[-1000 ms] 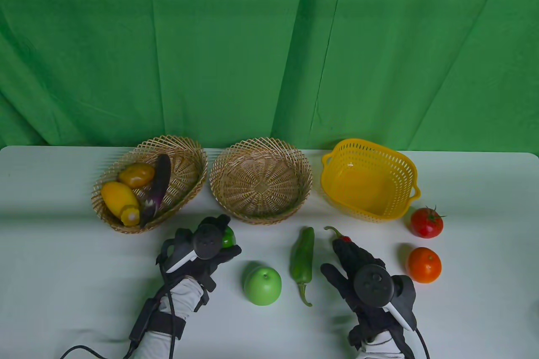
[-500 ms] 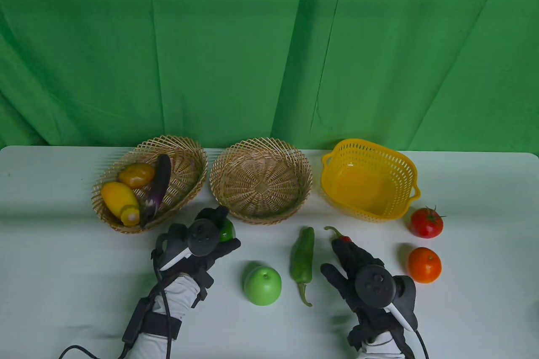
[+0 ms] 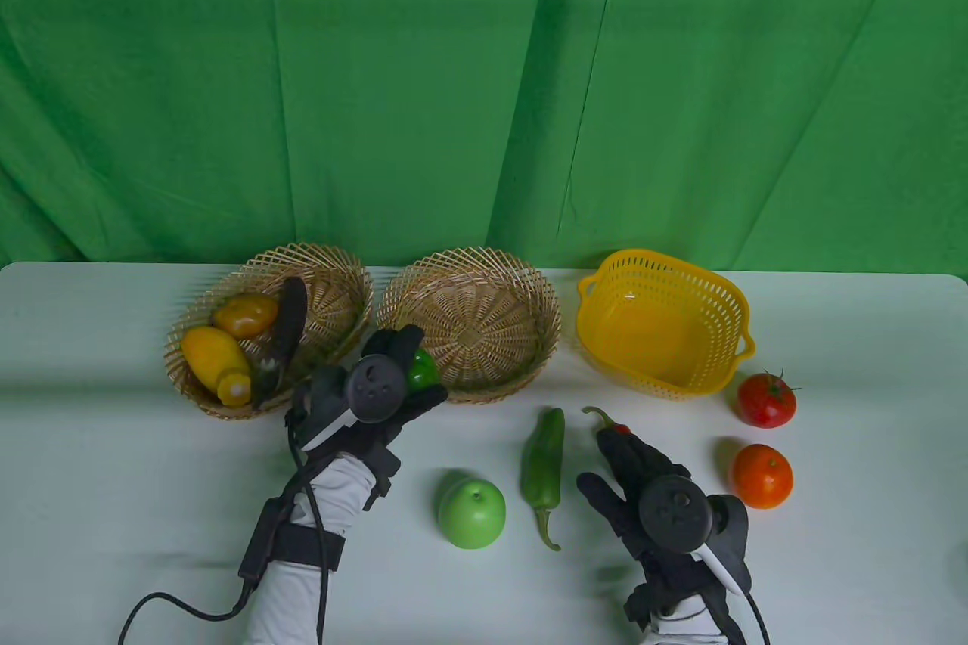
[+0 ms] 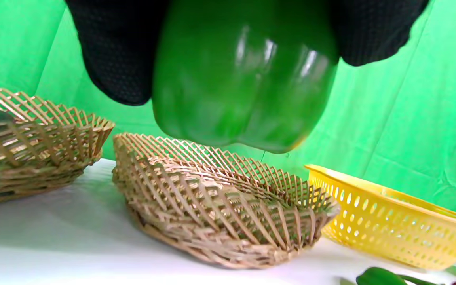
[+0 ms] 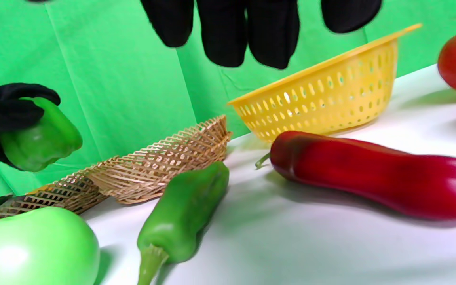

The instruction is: Place 10 objects into 3 containers, with green background

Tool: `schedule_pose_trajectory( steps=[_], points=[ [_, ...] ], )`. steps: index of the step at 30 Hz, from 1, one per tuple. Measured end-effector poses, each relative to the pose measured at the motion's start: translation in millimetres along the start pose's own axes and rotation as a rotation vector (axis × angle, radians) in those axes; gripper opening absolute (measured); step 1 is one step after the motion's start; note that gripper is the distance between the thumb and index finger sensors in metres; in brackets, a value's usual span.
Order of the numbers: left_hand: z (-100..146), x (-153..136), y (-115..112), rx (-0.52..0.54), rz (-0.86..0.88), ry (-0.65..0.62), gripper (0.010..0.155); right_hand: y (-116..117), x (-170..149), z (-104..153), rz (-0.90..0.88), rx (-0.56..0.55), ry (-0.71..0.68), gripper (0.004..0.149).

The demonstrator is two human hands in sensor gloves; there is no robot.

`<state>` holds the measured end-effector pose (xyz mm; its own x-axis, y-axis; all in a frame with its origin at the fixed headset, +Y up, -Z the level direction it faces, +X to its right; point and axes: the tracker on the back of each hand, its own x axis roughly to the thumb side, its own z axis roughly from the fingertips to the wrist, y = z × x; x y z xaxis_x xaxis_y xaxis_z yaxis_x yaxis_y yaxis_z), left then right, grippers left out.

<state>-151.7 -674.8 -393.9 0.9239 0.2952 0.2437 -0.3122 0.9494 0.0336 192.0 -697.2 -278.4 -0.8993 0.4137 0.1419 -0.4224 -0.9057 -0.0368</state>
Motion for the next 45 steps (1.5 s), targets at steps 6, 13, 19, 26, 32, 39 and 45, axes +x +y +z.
schedule_pose_trajectory(
  steps=[6, 13, 19, 26, 32, 39, 45],
  points=[
    [-20, 10, -1, -0.001, -0.027, 0.006, 0.088, -2, -2, 0, -0.003, -0.006, 0.007, 0.077],
    [-43, 19, -12, -0.021, -0.088, 0.024, 0.088, -3, -3, 0, -0.002, -0.005, 0.018, 0.077],
    [-58, 25, -21, -0.045, -0.153, 0.031, 0.088, -4, -4, 0, 0.006, -0.006, 0.028, 0.077],
    [-70, 28, -35, -0.076, -0.207, 0.046, 0.087, -5, -5, 0, 0.011, -0.007, 0.036, 0.077],
    [-75, 24, -45, -0.11, -0.2, 0.077, 0.087, -5, -6, 0, 0.014, -0.002, 0.04, 0.077],
    [-72, 19, -46, -0.12, -0.195, 0.078, 0.084, -5, -6, -1, 0.017, 0.002, 0.041, 0.077],
    [-62, 19, -32, -0.091, -0.158, 0.039, 0.08, -4, -5, -1, 0.018, 0.008, 0.041, 0.077]
  ],
)
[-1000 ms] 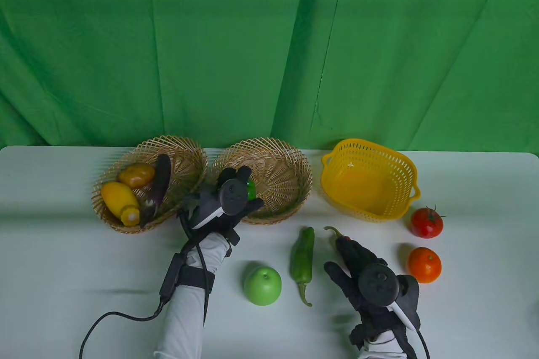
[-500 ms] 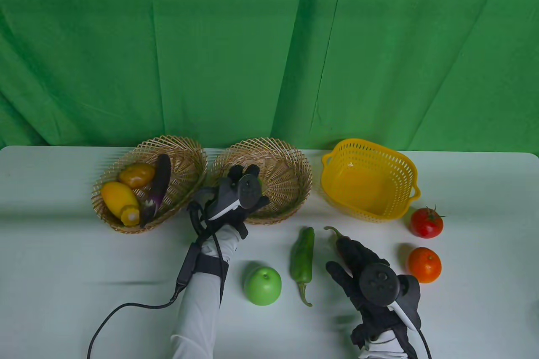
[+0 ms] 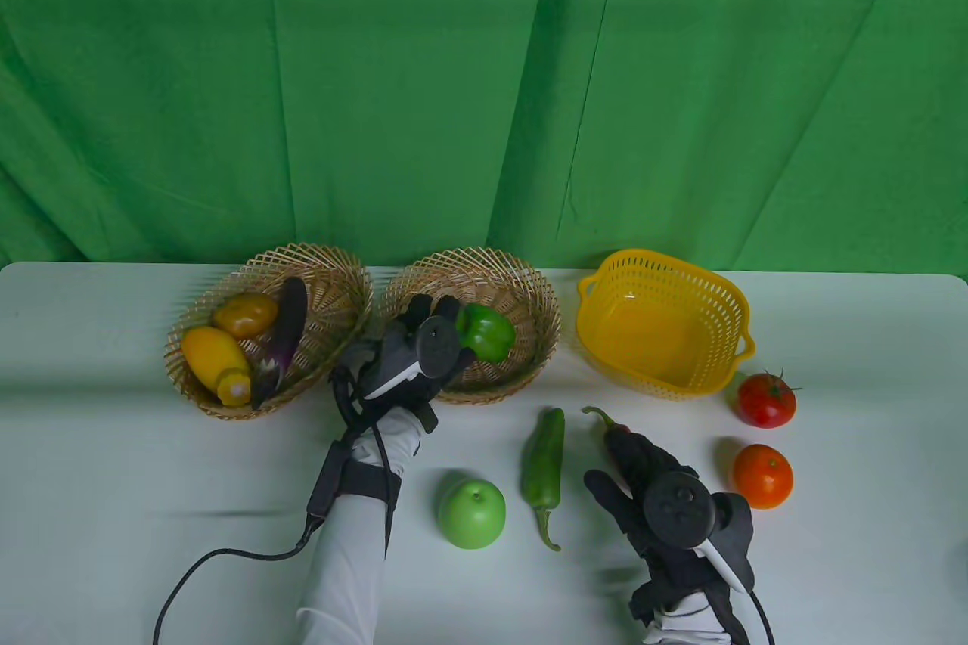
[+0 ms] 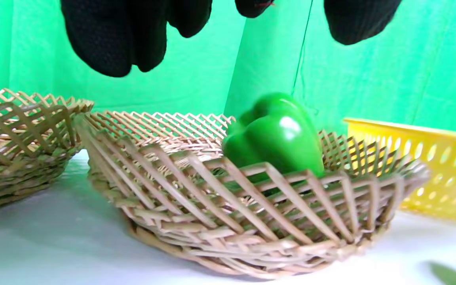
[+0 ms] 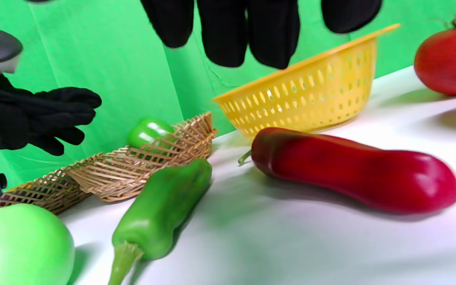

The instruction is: Place 10 objects into 3 containers, with green background

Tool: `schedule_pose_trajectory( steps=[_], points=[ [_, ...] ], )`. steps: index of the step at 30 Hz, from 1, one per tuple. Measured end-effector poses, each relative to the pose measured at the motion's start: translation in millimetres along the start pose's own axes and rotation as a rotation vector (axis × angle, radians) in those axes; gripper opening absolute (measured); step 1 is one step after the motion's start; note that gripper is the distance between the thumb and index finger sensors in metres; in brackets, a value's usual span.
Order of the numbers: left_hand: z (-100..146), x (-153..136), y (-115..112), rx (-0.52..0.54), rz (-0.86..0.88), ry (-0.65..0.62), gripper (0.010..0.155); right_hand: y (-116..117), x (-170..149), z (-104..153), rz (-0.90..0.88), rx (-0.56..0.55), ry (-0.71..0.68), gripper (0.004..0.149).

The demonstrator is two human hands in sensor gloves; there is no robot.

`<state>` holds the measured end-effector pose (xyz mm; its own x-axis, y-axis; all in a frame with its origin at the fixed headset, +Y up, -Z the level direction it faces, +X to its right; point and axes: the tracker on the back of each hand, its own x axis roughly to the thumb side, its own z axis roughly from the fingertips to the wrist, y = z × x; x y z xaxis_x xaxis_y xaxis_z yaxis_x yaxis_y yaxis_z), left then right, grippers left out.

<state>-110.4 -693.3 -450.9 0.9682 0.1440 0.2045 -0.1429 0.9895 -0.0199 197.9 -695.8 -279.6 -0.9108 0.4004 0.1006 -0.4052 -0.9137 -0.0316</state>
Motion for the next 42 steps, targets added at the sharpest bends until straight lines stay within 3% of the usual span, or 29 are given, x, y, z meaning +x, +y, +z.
schedule_pose_trajectory(
  steps=[11, 21, 36, 42],
  points=[
    [39, -2, 16, 0.062, 0.119, -0.111, 0.07, 1, 2, 0, 0.001, 0.003, -0.011, 0.077],
    [81, 2, 12, 0.043, 0.169, -0.247, 0.07, 5, 5, -1, 0.011, 0.016, -0.018, 0.077],
    [116, 23, -54, -0.15, 0.22, -0.414, 0.077, 5, 5, 0, 0.006, 0.012, -0.019, 0.077],
    [125, 31, -69, -0.276, 0.226, -0.468, 0.093, 4, 4, -1, 0.0, 0.011, -0.016, 0.077]
  ],
)
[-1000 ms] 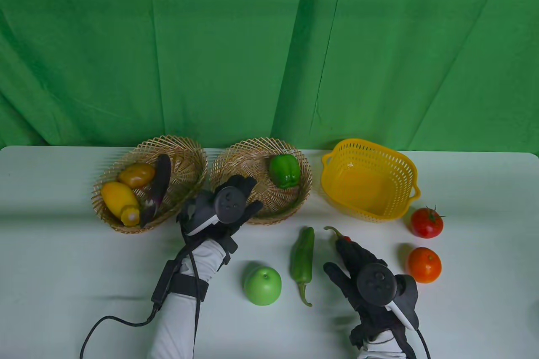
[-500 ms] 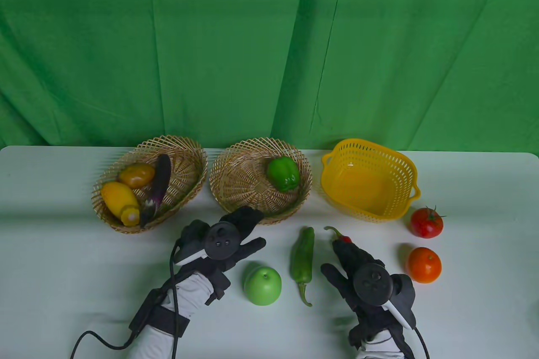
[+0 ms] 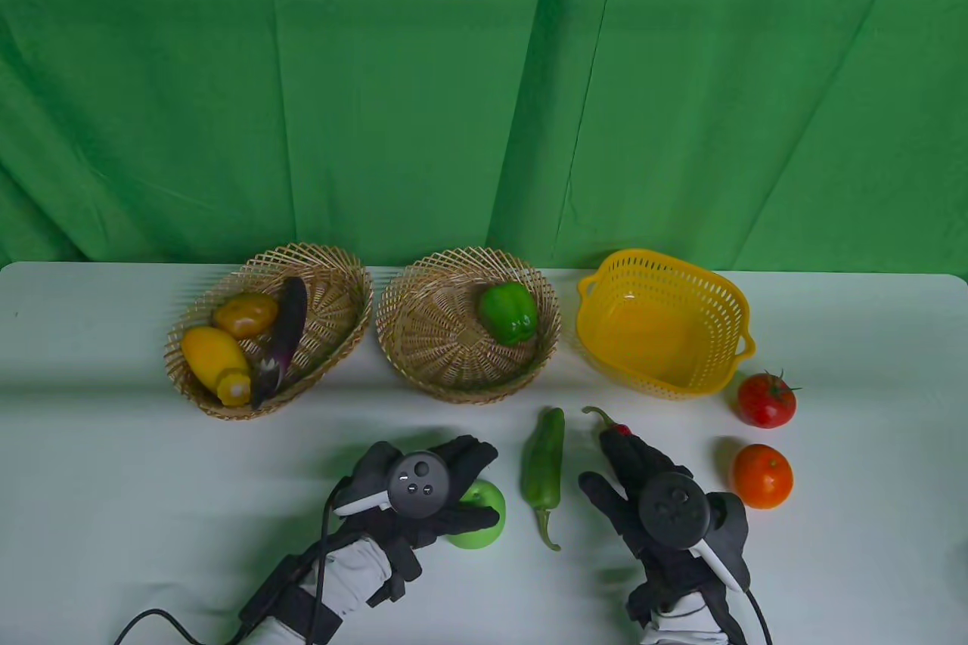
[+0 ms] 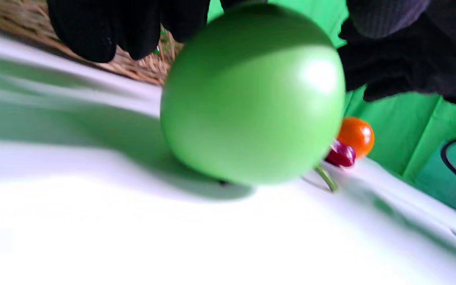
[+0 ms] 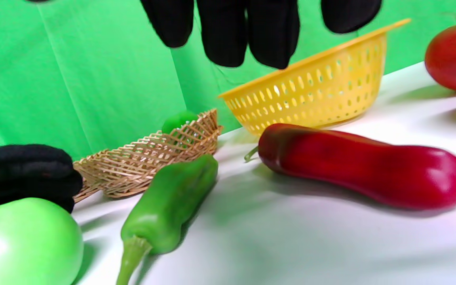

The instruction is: Place 10 objects into 3 containers, with green background

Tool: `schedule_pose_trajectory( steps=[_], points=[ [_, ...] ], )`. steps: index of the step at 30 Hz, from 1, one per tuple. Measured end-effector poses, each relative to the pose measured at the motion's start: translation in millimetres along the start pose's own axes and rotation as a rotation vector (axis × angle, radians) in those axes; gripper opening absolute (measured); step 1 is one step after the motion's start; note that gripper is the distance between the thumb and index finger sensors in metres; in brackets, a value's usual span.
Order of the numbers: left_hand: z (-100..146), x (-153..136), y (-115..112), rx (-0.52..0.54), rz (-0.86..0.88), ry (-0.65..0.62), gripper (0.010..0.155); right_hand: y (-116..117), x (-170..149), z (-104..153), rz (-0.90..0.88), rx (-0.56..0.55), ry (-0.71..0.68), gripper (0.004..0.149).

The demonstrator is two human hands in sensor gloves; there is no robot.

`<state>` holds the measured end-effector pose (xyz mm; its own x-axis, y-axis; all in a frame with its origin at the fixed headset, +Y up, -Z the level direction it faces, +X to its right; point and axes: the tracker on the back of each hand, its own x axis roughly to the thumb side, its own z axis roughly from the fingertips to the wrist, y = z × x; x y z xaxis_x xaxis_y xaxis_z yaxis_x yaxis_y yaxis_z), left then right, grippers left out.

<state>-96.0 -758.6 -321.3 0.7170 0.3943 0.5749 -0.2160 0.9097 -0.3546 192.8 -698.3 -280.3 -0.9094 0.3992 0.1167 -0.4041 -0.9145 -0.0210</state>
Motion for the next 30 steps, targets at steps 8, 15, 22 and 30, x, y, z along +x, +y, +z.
schedule_pose_trajectory(
  steps=[8, 15, 22, 30],
  points=[
    [-3, 4, -9, -0.094, -0.084, -0.005, 0.099, 0, -3, 0, -0.005, 0.001, 0.008, 0.077],
    [-5, 5, -9, -0.073, -0.105, -0.029, 0.094, -1, -4, -1, -0.004, 0.001, 0.016, 0.077],
    [-10, 7, -9, -0.027, -0.11, -0.068, 0.094, -2, -6, -1, -0.003, 0.003, 0.022, 0.077],
    [-11, 6, -2, -0.021, -0.052, -0.071, 0.094, -2, -7, -1, -0.008, 0.0, 0.022, 0.077]
  ],
)
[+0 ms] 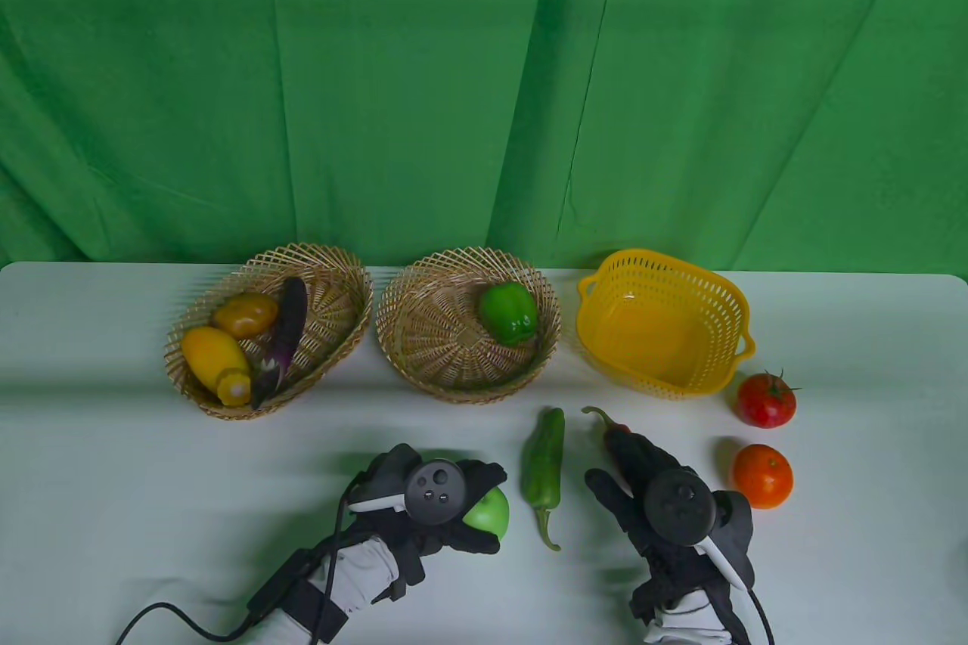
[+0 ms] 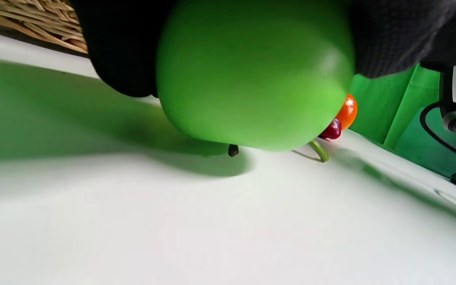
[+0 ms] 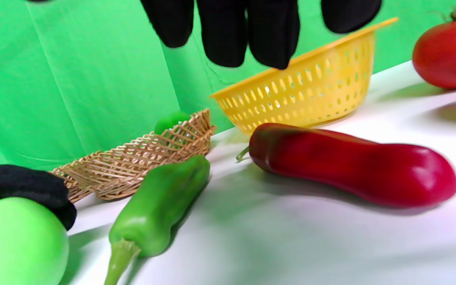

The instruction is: Place 10 objects into 3 containers, with green background

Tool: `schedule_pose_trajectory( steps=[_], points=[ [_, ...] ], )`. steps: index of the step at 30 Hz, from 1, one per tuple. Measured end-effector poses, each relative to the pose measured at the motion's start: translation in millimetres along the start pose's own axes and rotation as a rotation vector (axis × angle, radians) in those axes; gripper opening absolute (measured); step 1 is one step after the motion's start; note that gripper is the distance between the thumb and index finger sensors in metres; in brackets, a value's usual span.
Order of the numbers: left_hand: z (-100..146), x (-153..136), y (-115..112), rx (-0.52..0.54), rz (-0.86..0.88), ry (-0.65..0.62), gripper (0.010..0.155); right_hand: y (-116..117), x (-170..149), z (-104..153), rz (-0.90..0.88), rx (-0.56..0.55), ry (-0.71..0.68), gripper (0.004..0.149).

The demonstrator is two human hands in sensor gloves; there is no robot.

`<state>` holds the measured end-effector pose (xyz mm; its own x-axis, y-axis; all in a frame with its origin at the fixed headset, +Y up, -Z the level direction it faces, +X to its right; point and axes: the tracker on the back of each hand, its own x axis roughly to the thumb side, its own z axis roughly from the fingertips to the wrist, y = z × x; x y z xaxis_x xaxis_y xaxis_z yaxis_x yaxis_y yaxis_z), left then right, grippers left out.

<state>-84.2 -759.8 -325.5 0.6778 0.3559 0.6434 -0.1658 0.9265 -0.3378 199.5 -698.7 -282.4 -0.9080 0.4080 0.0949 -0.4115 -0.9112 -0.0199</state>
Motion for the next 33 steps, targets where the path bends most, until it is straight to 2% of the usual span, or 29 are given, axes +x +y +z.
schedule_pose_trajectory(
  steps=[9, 21, 27, 33],
  points=[
    [0, -4, 31, 0.067, 0.013, 0.037, 0.094, 0, 0, 0, -0.007, -0.004, -0.007, 0.077],
    [-19, -21, 94, 0.273, -0.008, 0.172, 0.094, 2, 1, 1, -0.003, -0.004, -0.012, 0.077],
    [-33, -31, 109, 0.341, -0.037, 0.248, 0.094, 1, 1, 1, -0.005, -0.008, -0.012, 0.077],
    [-54, -42, 115, 0.382, -0.081, 0.344, 0.094, 1, 1, 1, -0.004, -0.011, -0.01, 0.077]
  ],
)
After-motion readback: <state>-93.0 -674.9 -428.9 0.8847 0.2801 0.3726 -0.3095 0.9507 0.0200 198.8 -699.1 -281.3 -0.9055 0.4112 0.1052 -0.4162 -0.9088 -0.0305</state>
